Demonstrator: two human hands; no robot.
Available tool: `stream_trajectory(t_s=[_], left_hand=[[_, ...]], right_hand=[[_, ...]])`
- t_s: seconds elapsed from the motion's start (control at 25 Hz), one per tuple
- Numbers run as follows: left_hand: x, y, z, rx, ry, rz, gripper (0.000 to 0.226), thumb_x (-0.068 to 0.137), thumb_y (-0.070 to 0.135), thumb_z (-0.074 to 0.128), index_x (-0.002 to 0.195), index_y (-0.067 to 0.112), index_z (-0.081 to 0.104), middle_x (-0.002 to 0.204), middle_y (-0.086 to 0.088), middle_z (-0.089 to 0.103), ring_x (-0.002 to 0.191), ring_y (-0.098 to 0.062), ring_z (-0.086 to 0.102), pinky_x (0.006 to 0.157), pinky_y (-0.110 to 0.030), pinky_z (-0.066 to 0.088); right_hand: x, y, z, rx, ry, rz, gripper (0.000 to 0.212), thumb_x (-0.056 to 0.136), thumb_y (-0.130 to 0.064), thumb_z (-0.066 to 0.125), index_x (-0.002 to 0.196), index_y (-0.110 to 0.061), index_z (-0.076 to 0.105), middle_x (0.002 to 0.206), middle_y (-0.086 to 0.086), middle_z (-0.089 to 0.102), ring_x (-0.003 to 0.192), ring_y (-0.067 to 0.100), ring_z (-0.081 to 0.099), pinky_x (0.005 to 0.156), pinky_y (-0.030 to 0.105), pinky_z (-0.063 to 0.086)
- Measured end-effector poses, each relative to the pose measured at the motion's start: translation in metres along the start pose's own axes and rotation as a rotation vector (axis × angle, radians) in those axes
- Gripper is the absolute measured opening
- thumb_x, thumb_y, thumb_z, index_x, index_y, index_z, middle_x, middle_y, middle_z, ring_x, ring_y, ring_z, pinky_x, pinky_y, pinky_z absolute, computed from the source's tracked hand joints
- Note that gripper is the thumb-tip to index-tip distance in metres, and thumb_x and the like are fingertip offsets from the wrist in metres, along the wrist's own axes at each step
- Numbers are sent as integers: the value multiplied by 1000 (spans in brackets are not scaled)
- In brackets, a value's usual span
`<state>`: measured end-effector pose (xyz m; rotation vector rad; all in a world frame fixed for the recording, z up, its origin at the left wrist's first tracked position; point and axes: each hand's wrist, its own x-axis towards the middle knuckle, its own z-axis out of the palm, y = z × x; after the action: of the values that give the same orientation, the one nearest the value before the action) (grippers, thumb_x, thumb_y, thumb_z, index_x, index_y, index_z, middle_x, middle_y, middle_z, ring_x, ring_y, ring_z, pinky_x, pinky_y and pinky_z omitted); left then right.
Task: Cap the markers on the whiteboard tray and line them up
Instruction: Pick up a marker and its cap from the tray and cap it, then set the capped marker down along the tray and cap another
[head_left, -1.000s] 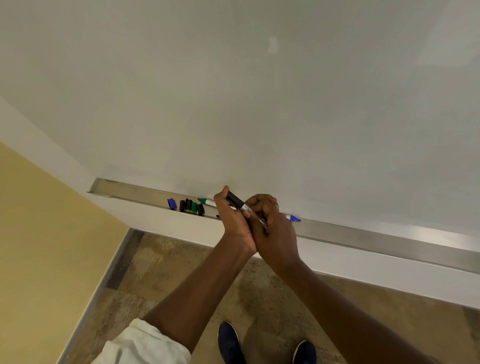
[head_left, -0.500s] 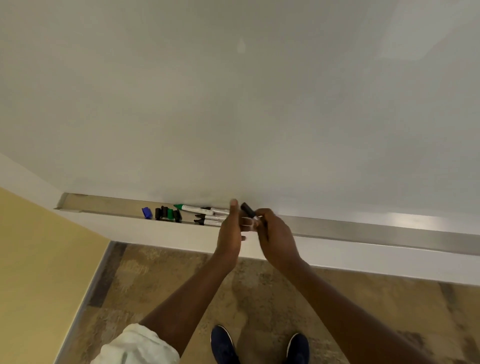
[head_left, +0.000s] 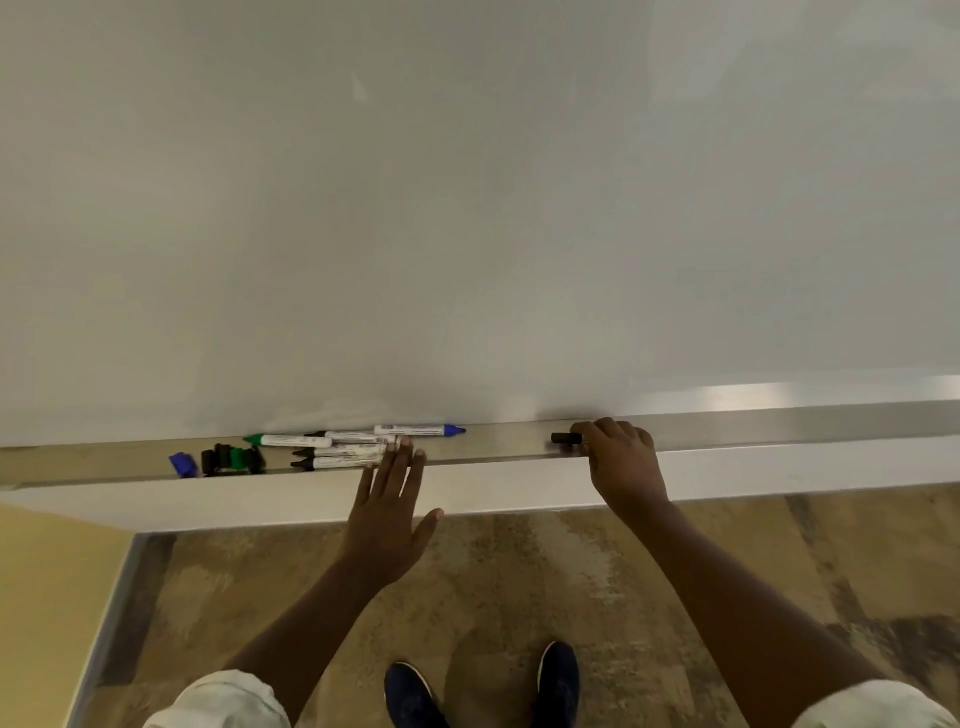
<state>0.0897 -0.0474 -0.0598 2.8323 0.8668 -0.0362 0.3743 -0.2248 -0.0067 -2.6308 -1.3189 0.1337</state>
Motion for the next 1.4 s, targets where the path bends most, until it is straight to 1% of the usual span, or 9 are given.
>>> stream_trajectory(t_s=[0.24,0.36,0.52,0.68,0.8,0.92,1.12,1.28,1.4], left_hand=[[2,1,8,8,-8,-7,83,96,59,31,159,15,-1,168,-10,-7,155,-27,-7,124,-52,13],[2,2,10,-2,-11,-6,84,96,59,33,159,16,-2,168,-9,-8,155,-26,-8,124,-53,13],[4,3,11,-11,-24,-5,83,96,60,31,159,18,-4,168,-7,-9,155,-25,-9,124,-52,13],[4,7,8,-11,-31,-6,83,98,59,33,159,17,-4,168,-9,-8,155,-26,-9,125,-51,10],[2,9,5,-16,-42,-7,82,98,59,32,158,17,-5,168,-9,-9,155,-26,-11,126,-50,9],[1,8,1,-30,-45,-5,81,99,61,28,158,17,-7,168,-8,-12,154,-24,-14,126,-49,7],[-14,-3,-6,-87,15,-2,81,101,60,29,158,17,-9,168,-6,-13,154,-22,-13,126,-46,5],[-40,-41,-15,-97,62,-86,78,101,59,27,158,17,-6,168,-7,-8,155,-22,-11,126,-45,4],[-59,-77,-25,-106,99,-184,76,101,58,25,159,14,4,168,-10,0,155,-25,-5,125,-45,5]], right_hand=[[-8,24,2,-14,-1,-13,45,80,3,59,118,-20,66,115,4,65,104,29,60,93,44,43],[-18,28,6,0,26,-20,45,81,-3,63,123,-18,63,121,8,62,110,31,57,96,46,43],[-27,42,10,-16,42,31,48,86,-11,64,133,-18,56,130,14,57,119,33,51,101,49,41],[-27,53,12,-26,30,31,50,87,-16,64,136,-19,52,132,14,56,121,33,50,101,50,41],[-27,45,14,-17,49,22,54,86,-21,65,137,-15,49,133,15,55,122,33,49,99,50,43],[-23,15,15,20,76,-61,54,85,-23,66,135,-14,47,134,13,54,124,31,47,101,48,41],[-7,-72,18,127,79,-296,44,88,-22,65,129,-16,54,132,8,57,122,26,52,101,43,43],[12,-143,23,170,58,-450,29,90,-19,59,118,-13,62,117,5,65,105,24,59,87,37,48],[19,-186,34,155,17,-526,23,90,-18,60,111,-13,67,106,5,69,95,26,63,76,36,53]])
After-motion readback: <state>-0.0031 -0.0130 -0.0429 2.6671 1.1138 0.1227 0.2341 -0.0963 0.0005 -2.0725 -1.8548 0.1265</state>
